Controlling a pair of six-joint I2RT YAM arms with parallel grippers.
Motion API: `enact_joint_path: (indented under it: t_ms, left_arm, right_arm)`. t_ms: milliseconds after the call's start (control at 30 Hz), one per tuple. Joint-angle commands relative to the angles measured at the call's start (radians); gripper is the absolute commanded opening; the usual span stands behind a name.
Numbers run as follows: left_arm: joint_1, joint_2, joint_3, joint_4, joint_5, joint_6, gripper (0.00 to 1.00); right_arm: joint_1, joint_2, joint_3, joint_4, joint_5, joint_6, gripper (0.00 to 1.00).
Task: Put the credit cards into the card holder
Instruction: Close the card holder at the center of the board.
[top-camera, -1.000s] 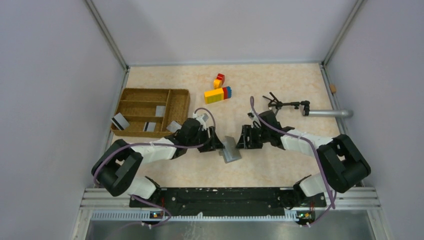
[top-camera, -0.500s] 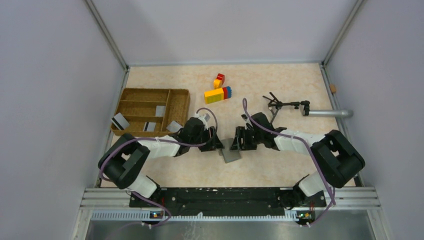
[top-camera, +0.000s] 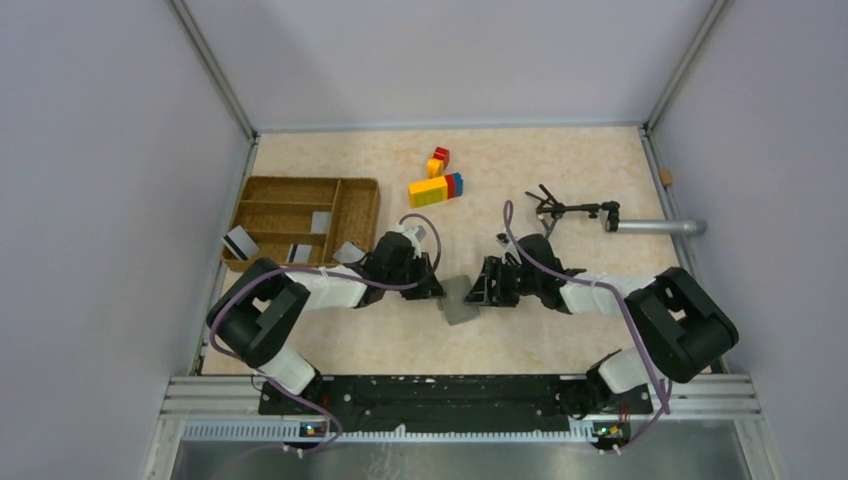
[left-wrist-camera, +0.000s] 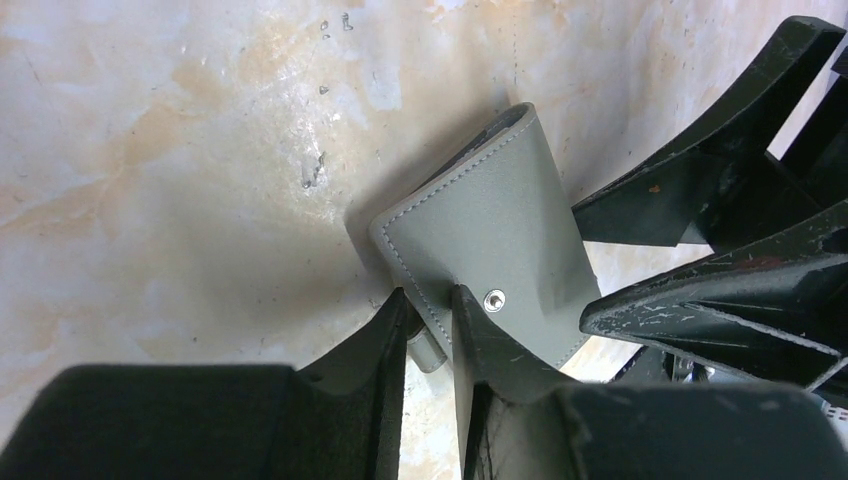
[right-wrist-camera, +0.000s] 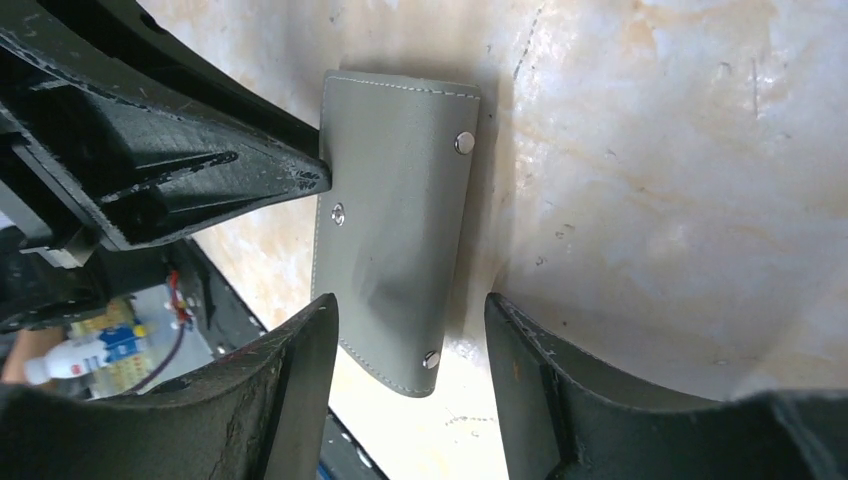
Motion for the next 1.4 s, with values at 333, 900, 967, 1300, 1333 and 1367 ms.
enact_joint_path:
  t_ms: [333, 900, 967, 1300, 1333, 1367]
  left_arm:
    - [-0.01, 0.045, -0.06, 0.042, -0.018, -0.016, 0.2]
    - [-0.015, -0.553, 0.054, -0.24, -0.105, 0.319, 0.76]
    - [-0.017, -0.6, 0.078, -0.284, -0.063, 0.359, 0.74]
    - [-0.016, -0.701, 0.095, -0.134, 0.111, 0.107, 0.68]
    - [-0.016, -0.688, 0.089, -0.092, 0.14, 0.057, 0.68]
    - [-0.017, -0.678, 0.082, -0.055, 0.163, 0.025, 0.68]
  right_arm:
    - [-0.01, 0.154, -0.104, 0.391, -0.148, 0.205, 0.43]
    - [-0.114, -0.342, -0.021, 0.028, -0.168, 0.2, 0.0]
    - [-0.143, -0.412, 0.022, -0.09, -0.209, 0.177, 0.0]
    - [-0.19, -0.611, 0.155, -0.249, -0.461, 0.162, 0.0]
    - [-0.19, -0.619, 0.161, -0.25, -0.47, 0.165, 0.0]
    - [-0.19, -0.625, 0.166, -0.243, -0.485, 0.168, 0.0]
